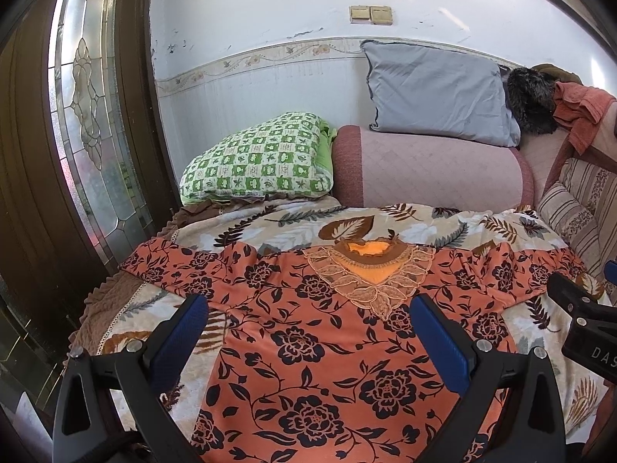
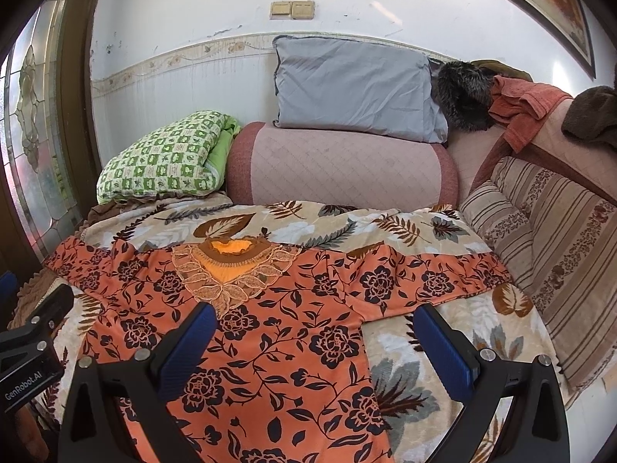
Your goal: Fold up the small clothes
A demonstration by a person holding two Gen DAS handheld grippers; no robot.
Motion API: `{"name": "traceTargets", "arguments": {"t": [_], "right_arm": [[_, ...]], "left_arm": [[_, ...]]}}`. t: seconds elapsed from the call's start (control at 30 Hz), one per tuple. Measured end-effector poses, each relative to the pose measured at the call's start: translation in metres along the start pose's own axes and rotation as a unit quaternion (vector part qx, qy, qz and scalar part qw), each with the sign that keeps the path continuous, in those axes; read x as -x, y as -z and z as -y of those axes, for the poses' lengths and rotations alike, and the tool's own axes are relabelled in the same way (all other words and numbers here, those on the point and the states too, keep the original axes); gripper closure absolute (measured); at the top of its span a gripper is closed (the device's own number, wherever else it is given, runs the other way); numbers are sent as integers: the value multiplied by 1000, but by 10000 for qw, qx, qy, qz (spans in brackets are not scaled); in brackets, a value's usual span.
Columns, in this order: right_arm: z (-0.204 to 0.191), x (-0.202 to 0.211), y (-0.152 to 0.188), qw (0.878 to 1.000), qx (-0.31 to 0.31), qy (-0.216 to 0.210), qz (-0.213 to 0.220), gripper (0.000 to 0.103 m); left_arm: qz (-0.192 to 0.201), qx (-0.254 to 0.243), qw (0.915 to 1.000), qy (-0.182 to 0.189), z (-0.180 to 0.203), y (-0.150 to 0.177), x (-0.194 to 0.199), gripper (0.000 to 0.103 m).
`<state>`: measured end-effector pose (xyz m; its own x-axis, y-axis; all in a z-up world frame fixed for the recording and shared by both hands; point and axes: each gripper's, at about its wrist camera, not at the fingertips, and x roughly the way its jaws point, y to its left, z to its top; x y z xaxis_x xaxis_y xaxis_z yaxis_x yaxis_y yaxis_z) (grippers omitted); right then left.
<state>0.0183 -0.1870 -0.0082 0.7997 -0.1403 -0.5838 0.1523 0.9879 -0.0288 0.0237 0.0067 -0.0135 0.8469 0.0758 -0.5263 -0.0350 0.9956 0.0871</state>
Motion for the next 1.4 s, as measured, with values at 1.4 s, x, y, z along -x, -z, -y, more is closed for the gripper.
{"name": "traceTargets", "arguments": {"t": [1.4], "right_arm": [[358, -240, 80, 8723, -4854, -503, -302, 8]], "left_arm": [[-1281, 79, 9917, 20, 28, 38, -241, 0]]}}
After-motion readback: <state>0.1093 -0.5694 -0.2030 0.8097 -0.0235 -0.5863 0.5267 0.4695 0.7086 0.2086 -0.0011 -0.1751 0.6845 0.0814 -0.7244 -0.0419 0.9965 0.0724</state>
